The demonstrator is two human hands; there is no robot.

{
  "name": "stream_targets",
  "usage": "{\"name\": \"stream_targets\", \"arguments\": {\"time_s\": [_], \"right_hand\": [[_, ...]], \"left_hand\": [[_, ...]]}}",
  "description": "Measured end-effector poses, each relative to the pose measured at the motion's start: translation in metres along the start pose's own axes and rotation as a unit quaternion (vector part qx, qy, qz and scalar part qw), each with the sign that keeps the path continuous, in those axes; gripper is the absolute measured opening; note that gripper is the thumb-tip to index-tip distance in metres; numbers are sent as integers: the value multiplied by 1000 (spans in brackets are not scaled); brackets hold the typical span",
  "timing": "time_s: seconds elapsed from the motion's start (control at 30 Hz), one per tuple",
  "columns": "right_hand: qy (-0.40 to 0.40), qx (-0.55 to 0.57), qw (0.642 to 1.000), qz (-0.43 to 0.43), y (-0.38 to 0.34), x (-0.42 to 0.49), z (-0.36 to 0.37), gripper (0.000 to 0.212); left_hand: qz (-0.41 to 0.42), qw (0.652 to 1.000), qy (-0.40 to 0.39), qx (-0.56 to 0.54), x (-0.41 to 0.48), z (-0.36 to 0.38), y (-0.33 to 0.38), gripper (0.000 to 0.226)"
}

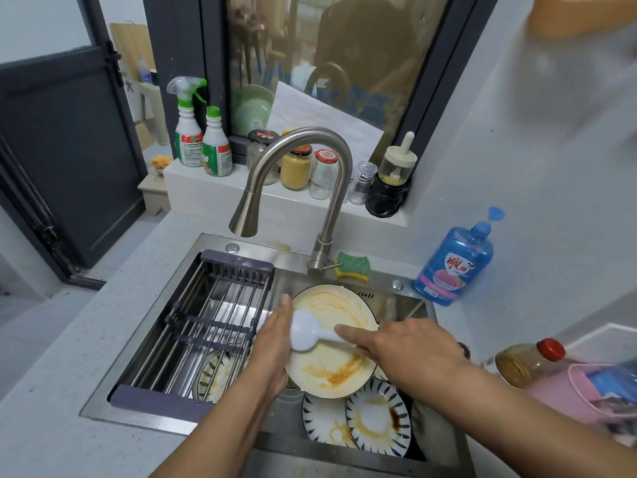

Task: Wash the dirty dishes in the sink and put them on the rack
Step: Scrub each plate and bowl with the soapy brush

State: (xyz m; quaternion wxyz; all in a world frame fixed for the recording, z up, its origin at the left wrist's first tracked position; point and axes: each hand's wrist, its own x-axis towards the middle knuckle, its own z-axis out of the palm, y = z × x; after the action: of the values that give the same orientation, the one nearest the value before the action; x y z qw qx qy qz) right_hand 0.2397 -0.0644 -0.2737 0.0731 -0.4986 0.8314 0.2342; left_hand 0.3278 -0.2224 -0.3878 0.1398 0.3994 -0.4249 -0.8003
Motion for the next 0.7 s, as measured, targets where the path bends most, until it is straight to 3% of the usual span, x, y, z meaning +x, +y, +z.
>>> {"name": "stream_targets", "arguments": {"time_s": [0.27,0.37,0.5,0.6,0.7], "right_hand": [[3,13,997,76,23,2,14,77],[-56,21,994,93,29,-6,16,57],[-144,161,974,66,14,-16,23,40],[-162,292,942,32,1,-11,22,41],[-167,328,930,21,2,-8,22,42]], "left_hand": [[49,999,-3,-8,4,-4,-8,49],[70,997,2,-18,4,-3,-2,39],[98,994,33,-35,14,5,5,38],[134,990,47,-27,19,12,4,33],[157,986,49,10,22,14,2,22]]}}
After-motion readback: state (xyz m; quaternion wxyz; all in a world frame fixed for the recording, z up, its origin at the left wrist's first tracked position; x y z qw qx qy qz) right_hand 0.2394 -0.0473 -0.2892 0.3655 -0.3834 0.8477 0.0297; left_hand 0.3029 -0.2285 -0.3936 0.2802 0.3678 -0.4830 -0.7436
